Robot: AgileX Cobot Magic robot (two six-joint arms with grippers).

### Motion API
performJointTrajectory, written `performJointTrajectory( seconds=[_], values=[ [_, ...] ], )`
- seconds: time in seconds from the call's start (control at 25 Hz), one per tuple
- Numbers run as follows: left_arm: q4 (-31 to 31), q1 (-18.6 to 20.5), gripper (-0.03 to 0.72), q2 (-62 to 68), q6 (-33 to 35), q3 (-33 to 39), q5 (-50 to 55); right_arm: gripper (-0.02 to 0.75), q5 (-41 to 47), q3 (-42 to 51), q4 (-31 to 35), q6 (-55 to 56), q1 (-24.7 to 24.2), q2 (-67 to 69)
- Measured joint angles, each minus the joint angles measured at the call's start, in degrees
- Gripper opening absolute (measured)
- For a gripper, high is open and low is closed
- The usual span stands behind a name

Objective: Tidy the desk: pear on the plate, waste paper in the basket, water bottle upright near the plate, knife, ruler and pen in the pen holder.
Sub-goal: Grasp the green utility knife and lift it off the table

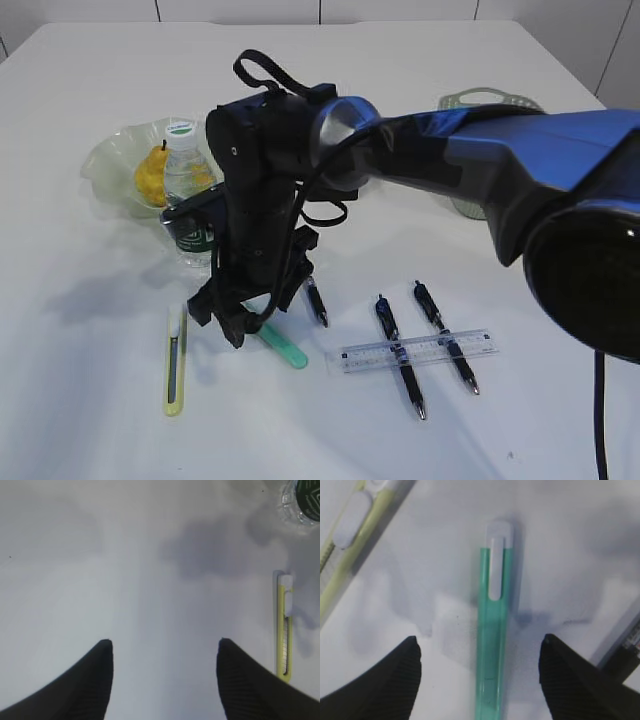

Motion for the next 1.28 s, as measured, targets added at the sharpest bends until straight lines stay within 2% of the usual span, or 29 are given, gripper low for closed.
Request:
performJointTrajectory(
  seconds=[0.88,1.0,1.28],
  values=[
    [0.0,0.0,0.456,0.0,0.0,0.0,0.0,0.527,-0.1,0.0,0.5,0.7,0.0,1.8],
    [0.0,0.0,0.456,0.0,0.0,0.0,0.0,0.46,-0.1,0.0,0.5,0.8,0.0,1.8],
    [0.0,0.0,0.456,0.0,0.0,0.0,0.0,0.204,0.6,0.0,0.5,0.8,0.0,1.8]
  ],
)
